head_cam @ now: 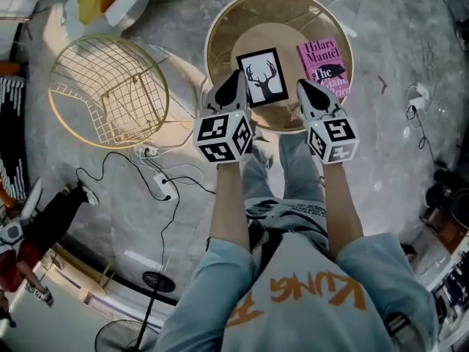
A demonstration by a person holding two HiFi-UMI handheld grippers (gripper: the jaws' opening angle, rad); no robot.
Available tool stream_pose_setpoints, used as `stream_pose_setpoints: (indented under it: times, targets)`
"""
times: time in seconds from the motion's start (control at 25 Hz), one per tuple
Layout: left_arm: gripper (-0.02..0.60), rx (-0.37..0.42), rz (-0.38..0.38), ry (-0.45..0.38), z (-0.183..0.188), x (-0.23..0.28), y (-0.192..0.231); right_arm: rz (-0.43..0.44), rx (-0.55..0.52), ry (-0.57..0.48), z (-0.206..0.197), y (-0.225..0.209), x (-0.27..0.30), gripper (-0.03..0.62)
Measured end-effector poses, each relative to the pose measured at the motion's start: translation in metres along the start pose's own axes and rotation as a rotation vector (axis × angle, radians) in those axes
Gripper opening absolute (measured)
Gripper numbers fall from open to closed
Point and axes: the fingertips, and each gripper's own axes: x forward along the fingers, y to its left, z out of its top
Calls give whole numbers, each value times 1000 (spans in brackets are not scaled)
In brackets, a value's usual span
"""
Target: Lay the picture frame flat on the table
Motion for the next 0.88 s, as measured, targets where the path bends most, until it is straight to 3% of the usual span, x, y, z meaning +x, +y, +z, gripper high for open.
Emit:
stream_pose_setpoints:
  times: [0.36, 0.88]
  targets:
    - [18, 127, 56, -147, 85, -51, -32, 3, 63, -155, 89, 10, -49, -5]
    - [20, 318, 5, -352, 194, -76, -102, -53, -88, -383, 228, -2, -97, -3]
